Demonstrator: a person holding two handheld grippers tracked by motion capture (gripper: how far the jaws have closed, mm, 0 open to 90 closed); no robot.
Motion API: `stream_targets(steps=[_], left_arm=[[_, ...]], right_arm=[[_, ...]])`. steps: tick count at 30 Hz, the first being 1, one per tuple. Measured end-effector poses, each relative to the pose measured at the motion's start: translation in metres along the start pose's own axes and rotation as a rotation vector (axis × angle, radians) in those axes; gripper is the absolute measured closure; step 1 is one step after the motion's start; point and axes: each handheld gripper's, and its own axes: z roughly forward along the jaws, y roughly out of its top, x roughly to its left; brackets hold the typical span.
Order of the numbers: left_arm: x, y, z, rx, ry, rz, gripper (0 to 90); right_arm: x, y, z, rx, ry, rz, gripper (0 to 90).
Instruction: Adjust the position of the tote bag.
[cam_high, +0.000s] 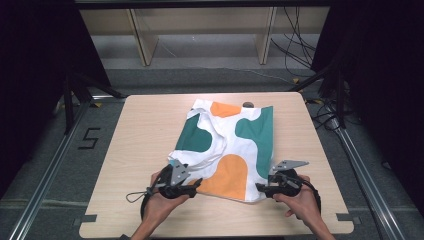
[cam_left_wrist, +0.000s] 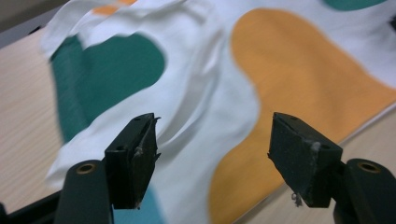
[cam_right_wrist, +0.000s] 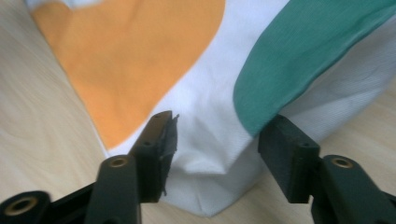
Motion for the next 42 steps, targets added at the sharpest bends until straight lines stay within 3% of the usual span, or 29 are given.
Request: stream_targets(steps=[1, 2, 3, 4, 5, 6, 7, 8, 9, 10, 14, 17, 18, 19, 22, 24, 26, 29, 33, 36, 39, 42], left_arm=[[0.008, -0.004, -0.003, 0.012, 0.023, 0.002, 30.5], [0.019, -0.012, -0.006, 0.008, 0.053, -0.055, 29.6], [0.023, -0.015, -0.007, -0.005, 0.06, -0.086, 29.3], [0.023, -0.015, -0.007, -0.005, 0.06, -0.086, 29.2], [0.036, -0.019, -0.011, 0.011, 0.073, -0.067, 29.1], [0.036, -0.019, -0.011, 0.011, 0.073, -0.067, 28.8], [0.044, -0.024, -0.014, 0.016, 0.09, -0.101, 28.5], [0.044, -0.024, -0.014, 0.016, 0.09, -0.101, 28.3], [0.05, -0.028, -0.018, 0.037, 0.095, -0.112, 28.0], [0.049, -0.03, -0.018, 0.02, 0.096, -0.162, 27.7], [0.056, -0.036, -0.022, 0.077, 0.1, -0.123, 27.2], [0.053, -0.046, -0.018, 0.131, -0.004, -0.222, 27.0], [0.053, -0.046, -0.018, 0.131, -0.004, -0.222, 27.3], [0.047, -0.049, -0.014, 0.122, -0.07, -0.31, 28.2], [0.042, -0.048, -0.01, 0.123, -0.075, -0.284, 35.9], [0.039, -0.046, -0.004, 0.156, -0.114, -0.257, 39.8], [0.036, -0.047, -0.001, 0.158, -0.12, -0.281, 43.5], [0.035, -0.047, 0.001, 0.151, -0.145, -0.256, 55.2], [0.021, -0.046, 0.003, 0.142, -0.184, -0.252, 67.8], [0.01, -0.044, 0.003, 0.143, -0.212, -0.219, 72.8], [-0.023, -0.034, 0.007, 0.145, -0.281, -0.133, 74.4], [-0.047, -0.027, 0.012, 0.132, -0.319, -0.101, 74.5]], right_arm=[[0.001, 0.0, 0.003, 0.023, -0.018, -0.024, 54.4], [0.001, -0.001, 0.005, 0.037, -0.035, -0.057, 61.4], [0.0, -0.001, 0.004, 0.058, -0.037, -0.064, 68.7], [0.0, -0.001, 0.004, 0.058, -0.037, -0.064, 68.7], [-0.002, -0.002, 0.004, 0.043, -0.04, -0.094, 80.6], [-0.002, -0.002, 0.004, 0.043, -0.04, -0.094, 80.6], [-0.01, -0.001, 0.003, 0.019, -0.018, -0.159, 85.7], [-0.01, -0.001, 0.003, 0.019, -0.018, -0.159, 85.7], [-0.013, -0.002, 0.001, 0.021, 0.014, -0.139, 87.2], [-0.015, -0.002, 0.0, 0.02, 0.001, -0.148, 87.6], [-0.02, -0.002, -0.002, 0.018, -0.041, -0.183, 88.0], [-0.034, -0.002, -0.01, 0.033, -0.062, -0.176, 89.1], [-0.036, -0.002, -0.009, 0.025, -0.073, -0.177, 89.1], [-0.039, -0.001, -0.01, 0.03, -0.079, -0.181, 89.1], [-0.044, 0.0, -0.011, 0.033, -0.101, -0.185, 89.1], [-0.045, 0.0, -0.012, 0.028, -0.097, -0.181, 89.1], [-0.045, 0.0, -0.011, 0.028, -0.095, -0.187, 89.2], [-0.045, 0.001, -0.011, 0.037, -0.102, -0.178, 89.2], [-0.048, 0.004, -0.01, 0.049, -0.129, -0.204, 89.4], [-0.053, 0.005, -0.009, 0.045, -0.14, -0.209, 89.4], [-0.069, 0.012, -0.004, 0.046, -0.193, -0.211, 89.4], [-0.085, 0.021, 0.001, 0.041, -0.231, -0.215, 89.3]])
